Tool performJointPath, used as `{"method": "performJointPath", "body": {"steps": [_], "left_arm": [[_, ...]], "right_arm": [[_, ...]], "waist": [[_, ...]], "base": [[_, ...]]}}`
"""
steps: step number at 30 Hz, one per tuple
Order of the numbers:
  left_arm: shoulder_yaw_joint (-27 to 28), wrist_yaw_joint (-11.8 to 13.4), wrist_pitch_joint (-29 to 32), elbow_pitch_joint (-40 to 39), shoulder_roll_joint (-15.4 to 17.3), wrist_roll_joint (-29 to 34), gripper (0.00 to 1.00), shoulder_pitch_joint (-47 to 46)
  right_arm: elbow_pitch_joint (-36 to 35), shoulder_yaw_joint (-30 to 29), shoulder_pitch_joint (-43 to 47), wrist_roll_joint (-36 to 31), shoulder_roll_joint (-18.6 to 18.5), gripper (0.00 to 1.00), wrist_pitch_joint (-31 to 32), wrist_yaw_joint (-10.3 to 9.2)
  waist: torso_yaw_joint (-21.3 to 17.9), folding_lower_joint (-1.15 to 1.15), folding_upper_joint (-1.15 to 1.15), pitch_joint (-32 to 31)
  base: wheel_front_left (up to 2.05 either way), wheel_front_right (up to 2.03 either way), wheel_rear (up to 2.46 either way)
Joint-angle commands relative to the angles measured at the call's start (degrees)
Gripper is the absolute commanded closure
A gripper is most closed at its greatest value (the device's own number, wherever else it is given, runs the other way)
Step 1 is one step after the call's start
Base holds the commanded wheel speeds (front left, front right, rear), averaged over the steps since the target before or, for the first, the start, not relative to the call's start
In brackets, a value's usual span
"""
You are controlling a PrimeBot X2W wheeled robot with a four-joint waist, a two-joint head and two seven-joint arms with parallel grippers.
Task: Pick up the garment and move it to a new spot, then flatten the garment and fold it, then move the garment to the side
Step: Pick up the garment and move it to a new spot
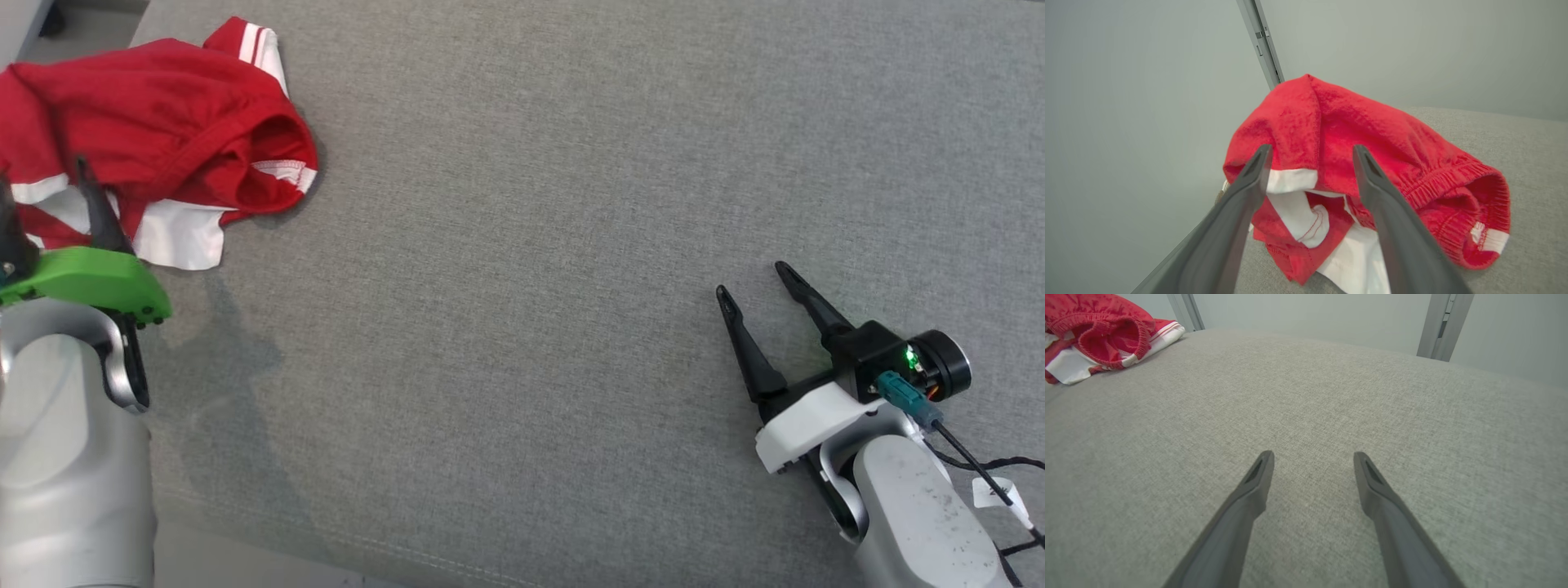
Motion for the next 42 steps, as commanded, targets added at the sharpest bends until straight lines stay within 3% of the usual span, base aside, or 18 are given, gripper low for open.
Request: {"method": "performJointPath", "body": {"steps": [1, 6, 15, 16, 18, 19, 25, 33, 42], "left_arm": [[0.45, 0.95, 0.02, 1.41, 0.89, 0.58, 0.0, -1.7], [1.89, 3.03, 0.02, 8.27, 3.41, -0.03, 0.0, -5.91], [2.29, 1.97, 0.17, 19.34, 5.1, -1.69, 0.0, -11.78], [2.19, 1.85, 0.14, 20.21, 5.1, -1.83, 0.22, -12.15], [2.18, 1.8, 0.1, 21.29, 5.26, -2.02, 0.94, -12.57], [2.07, 1.69, 0.08, 21.74, 5.34, -2.05, 1.0, -12.73], [1.06, 0.52, 0.03, 21.19, 5.83, -1.68, 1.0, -13.84], [-1.66, -2.21, 0.01, 6.61, 5.28, 0.56, 1.0, -12.03], [-7.73, -6.11, 0.0, -9.07, 0.39, 1.37, 1.0, -11.25]], "right_arm": [[-0.19, 0.0, -1.01, -0.27, -0.68, 0.0, -0.25, -0.06], [-0.04, -0.09, -1.39, -0.25, -1.35, 0.0, -0.13, -0.07], [0.13, -0.25, -2.17, -0.36, -2.01, 0.0, 0.05, -0.14], [0.27, -0.15, -2.24, -0.44, -1.93, 0.0, 0.13, -0.14], [0.57, 0.1, -2.38, -0.48, -1.64, 0.0, 0.16, -0.14], [0.66, 0.19, -2.41, -0.42, -1.51, 0.0, 0.15, -0.14], [0.81, 0.19, -2.38, 0.32, -0.37, 0.0, 0.13, -0.14], [0.6, -0.34, -1.14, 0.9, 1.68, 0.0, -0.13, -0.08], [1.02, -1.01, 1.74, 1.76, 3.38, 0.0, -0.14, -0.08]], "waist": [[-2.79, 0.0, 0.0, 3.12], [-4.18, 0.0, 0.0, 5.04], [-5.35, 0.0, 0.0, 6.96], [-5.48, 0.0, 0.0, 7.01], [-5.75, 0.0, 0.0, 6.95], [-5.86, 0.0, 0.0, 6.86], [-6.62, 0.0, 0.0, 5.12], [-7.76, 0.0, 0.0, 0.04], [-11.24, 0.0, 0.0, -6.42]], "base": [[0.0, 0.0, 0.0], [0.0, 0.0, 0.0], [0.0, 0.0, 0.0], [0.0, 0.0, 0.0], [0.0, 0.0, 0.0], [0.0, 0.0, 0.0], [0.0, 0.0, 0.0], [0.0, 0.0, 0.0], [0.0, 0.0, 0.0]]}}
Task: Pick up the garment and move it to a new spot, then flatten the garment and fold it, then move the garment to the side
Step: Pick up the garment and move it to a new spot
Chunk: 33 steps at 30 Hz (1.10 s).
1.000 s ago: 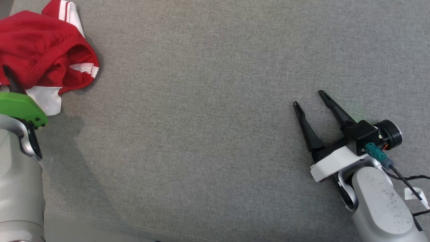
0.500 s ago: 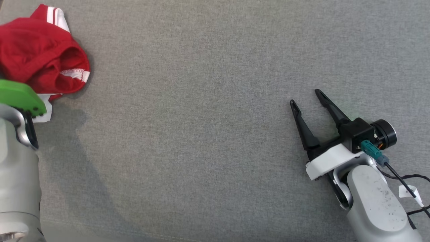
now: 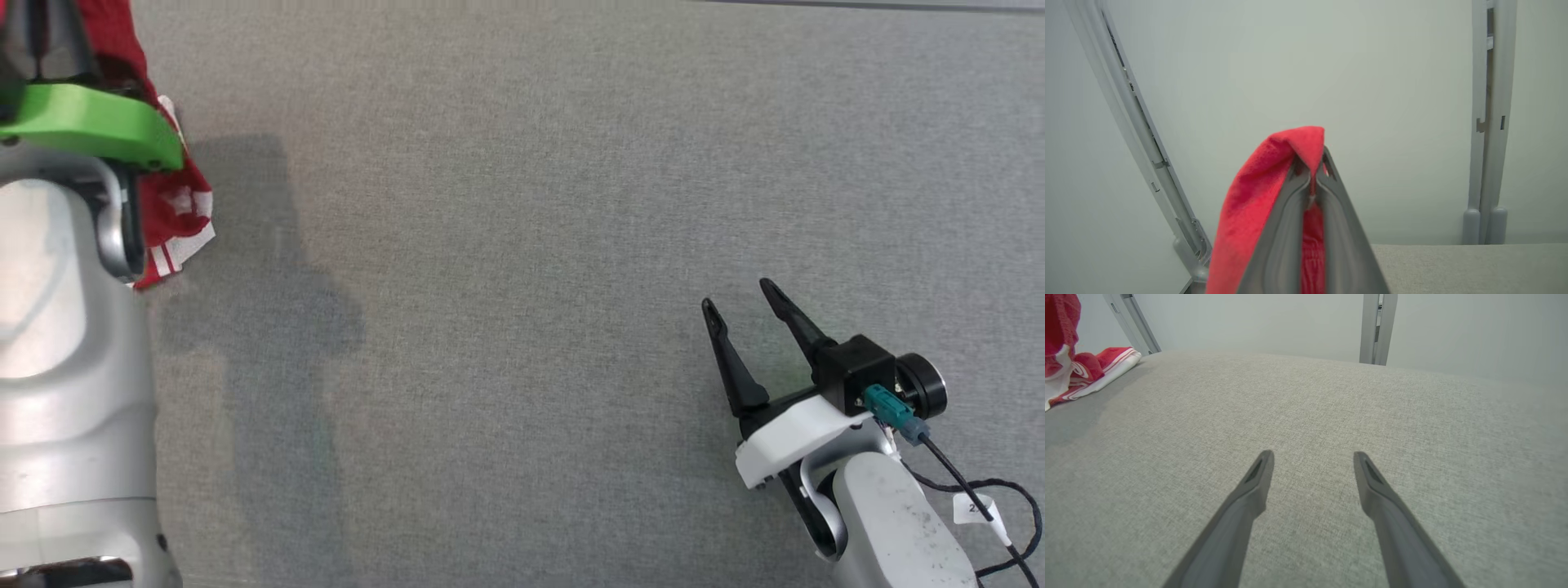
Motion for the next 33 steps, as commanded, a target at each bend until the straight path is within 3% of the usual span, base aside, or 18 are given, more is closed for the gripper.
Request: {"method": "performJointPath", "body": {"steps": [1, 7, 17, 23, 24, 25, 26, 33], "left_arm": [[-1.06, -0.6, -0.04, -1.7, -1.46, -0.62, 1.0, 0.59], [-7.47, -1.73, -0.03, -6.04, -5.82, -2.62, 1.0, 1.37], [-19.83, -2.01, -0.03, -8.35, -8.06, -12.41, 1.0, 3.39], [-31.78, 2.04, -0.03, -9.85, -8.0, -20.79, 1.0, 5.59], [-33.11, 2.71, -0.03, -9.57, -8.0, -21.32, 0.91, 5.99], [-34.47, 3.44, -0.03, -9.0, -7.96, -22.24, 0.57, 6.69], [-35.36, 4.04, -0.03, -8.56, -7.93, -22.57, 0.02, 7.23], [-37.3, 6.94, -0.02, -4.64, -7.95, -21.88, 0.0, 15.61]], "right_arm": [[0.16, -0.03, 1.22, 0.24, 0.2, 0.0, -0.01, -0.1], [0.46, 0.36, 2.74, 0.85, 0.64, 0.0, -0.01, -0.1], [0.48, 1.29, 3.82, 2.37, 0.84, 0.0, -0.01, -0.09], [0.66, 1.75, 4.43, 2.91, 0.85, 0.0, -0.01, -0.09], [0.7, 1.69, 4.46, 2.99, 0.84, 0.0, -0.01, -0.1], [0.71, 1.61, 4.55, 3.04, 0.84, 0.0, -0.01, -0.09], [0.72, 1.51, 4.58, 3.12, 0.85, 0.0, -0.01, -0.1], [0.72, 0.79, 5.1, 3.59, 0.85, 0.0, -0.01, -0.09]], "waist": [[-2.99, 0.0, 0.0, -3.38], [-7.97, 0.0, 0.0, -5.89], [-17.18, 0.0, 0.0, -6.75], [-20.64, 0.0, 0.0, -6.79], [-20.88, 0.0, 0.0, -6.83], [-21.07, 0.0, 0.0, -6.92], [-21.16, 0.0, 0.0, -6.96], [-20.23, 0.0, 0.0, -7.67]], "base": [[0.0, 0.0, 0.0], [0.0, 0.0, 0.0], [0.0, 0.0, 0.0], [0.0, 0.0, 0.0], [0.0, 0.0, 0.0], [0.0, 0.0, 0.0], [0.0, 0.0, 0.0], [0.0, 0.0, 0.0]]}}
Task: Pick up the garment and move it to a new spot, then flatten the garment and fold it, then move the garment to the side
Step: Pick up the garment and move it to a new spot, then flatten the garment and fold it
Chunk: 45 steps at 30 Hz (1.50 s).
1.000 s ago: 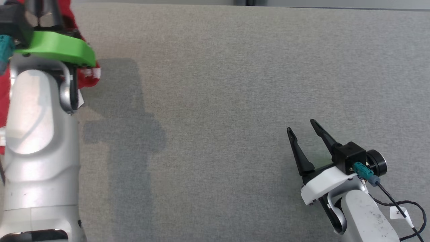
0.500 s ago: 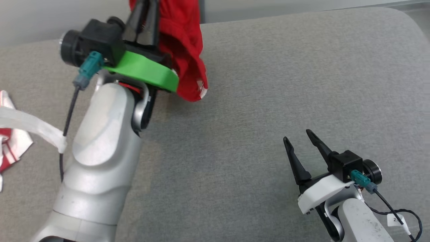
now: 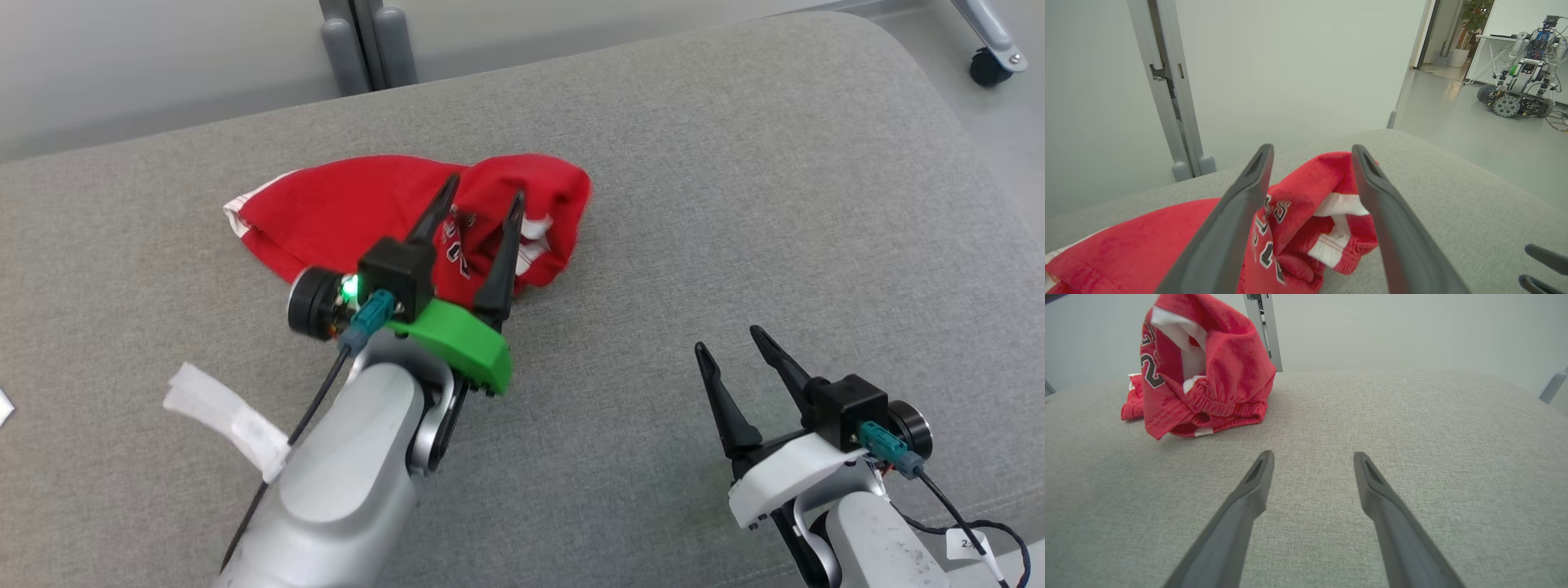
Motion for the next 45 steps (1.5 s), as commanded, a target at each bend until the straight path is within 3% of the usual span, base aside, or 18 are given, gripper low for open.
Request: {"method": "performJointPath", "body": {"steps": [1, 7, 16, 20, 31, 39, 45], "left_arm": [[0.84, 0.46, 0.0, 0.46, 0.39, 0.59, 0.0, 2.34], [7.8, 1.72, 0.0, -0.28, 0.48, 3.92, 0.0, 11.91], [20.26, 0.27, 0.02, -7.72, 0.67, 11.16, 0.0, 27.11], [23.14, -0.48, 0.02, -9.81, 0.39, 13.04, 0.0, 31.9], [23.53, -0.27, 0.02, -11.59, 0.27, 12.25, 0.0, 37.09], [21.73, -0.19, 0.02, -11.13, 0.28, 11.51, 0.0, 34.05], [20.72, 0.18, 0.02, -10.63, 0.29, 10.6, 0.0, 32.47]], "right_arm": [[0.06, -0.09, 0.7, 0.34, -0.1, 0.0, -0.01, -0.08], [0.07, -0.93, 1.4, -0.04, -0.13, 0.0, -0.01, -0.09], [0.62, -2.18, 4.77, -0.19, -0.13, 0.0, -0.01, -0.08], [0.46, -2.34, 6.22, 0.18, -0.12, 0.0, -0.01, -0.08], [0.32, -1.65, 6.86, -0.56, -0.11, 0.0, -0.01, -0.09], [-1.6, 2.69, 1.43, -2.63, -0.14, 0.0, -0.01, -0.09], [1.28, 4.98, -5.1, -6.5, -1.42, 0.0, -0.01, -0.09]], "waist": [[0.68, 0.0, 0.0, -0.46], [2.77, 0.0, 0.0, -2.22], [5.32, 0.0, 0.0, -7.09], [5.85, 0.0, 0.0, -8.05], [6.92, 0.0, 0.0, -7.38], [10.2, 0.0, 0.0, -4.26], [13.32, 0.0, 0.0, -1.57]], "base": [[0.0, 0.0, 0.0], [0.0, 0.0, 0.0], [0.0, 0.0, 0.0], [0.0, 0.0, 0.0], [0.0, 0.0, 0.0], [0.0, 0.0, 0.0], [0.0, 0.0, 0.0]]}}
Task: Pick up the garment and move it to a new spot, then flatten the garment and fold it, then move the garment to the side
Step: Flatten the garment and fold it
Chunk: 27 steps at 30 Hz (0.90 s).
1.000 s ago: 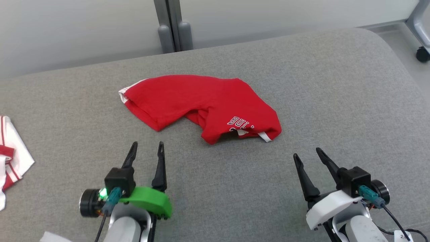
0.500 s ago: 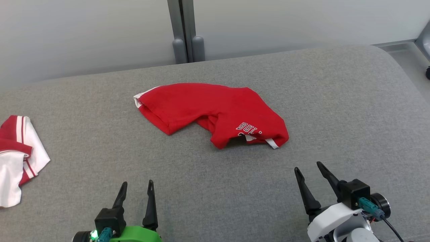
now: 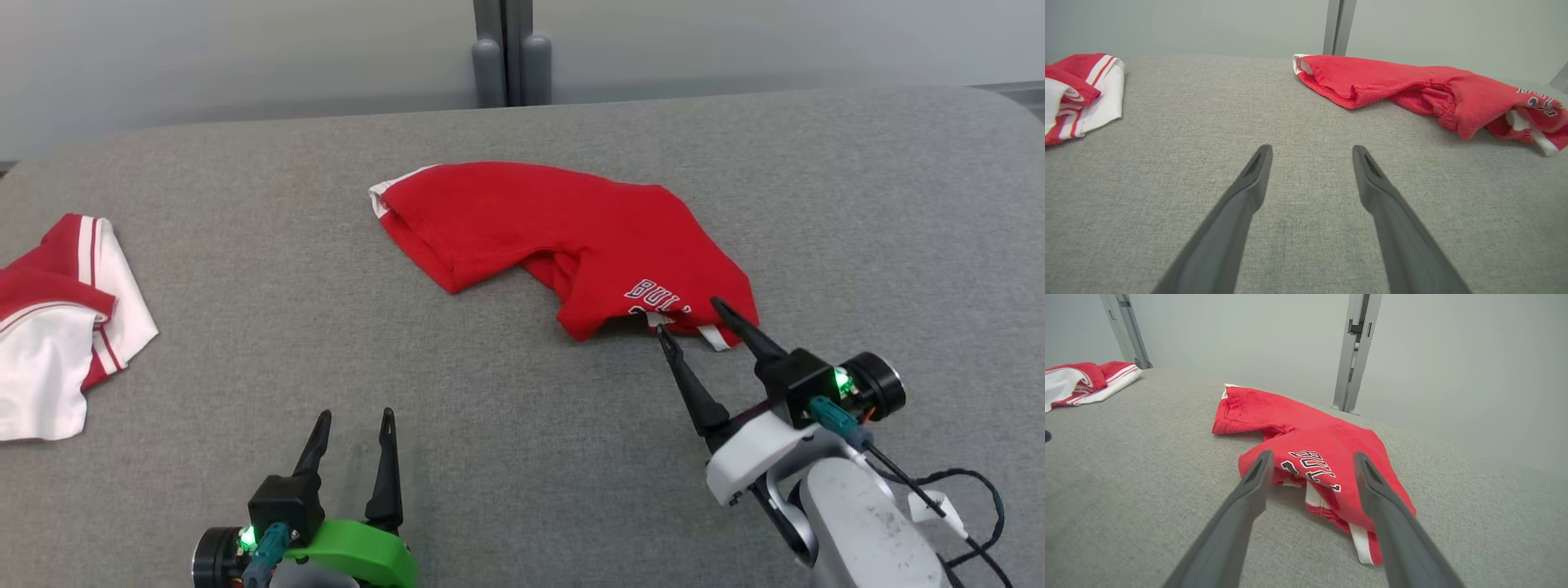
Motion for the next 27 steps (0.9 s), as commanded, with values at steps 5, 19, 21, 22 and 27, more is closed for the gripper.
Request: {"method": "performJointPath", "body": {"steps": [5, 19, 21, 22, 27], "left_arm": [[-0.45, 0.44, 0.03, 0.18, 0.18, -1.19, 0.0, -1.95], [-2.21, 0.96, 0.03, 0.21, 0.17, -3.08, 0.0, -4.43], [-2.48, 0.9, 0.03, 0.44, 0.17, -3.22, 0.0, -4.52], [-2.6, 0.81, 0.03, 0.53, 0.17, -3.25, 0.0, -4.45], [-2.41, 0.5, 0.03, 0.9, 0.17, -2.67, 0.0, -3.16]], "right_arm": [[6.22, 0.85, -5.46, -5.34, -1.7, 0.0, -0.01, -0.09], [13.85, 3.22, -12.89, -12.72, -2.15, 1.0, -0.01, -0.09], [13.79, 3.1, -13.42, -11.61, -1.79, 1.0, -0.01, -0.09], [13.65, 3.18, -13.46, -10.96, -1.55, 1.0, -0.01, -0.09], [10.1, 6.58, -16.07, -6.01, 0.12, 1.0, -0.02, -0.08]], "waist": [[4.12, 0.0, 0.0, 3.95], [7.17, 0.0, 0.0, 5.41], [7.6, 0.0, 0.0, 5.05], [7.81, 0.0, 0.0, 4.82], [8.73, 0.0, 0.0, 3.62]], "base": [[0.0, 0.0, 0.0], [0.0, 0.0, 0.0], [0.0, 0.0, 0.0], [0.0, 0.0, 0.0], [0.0, 0.0, 0.0]]}}
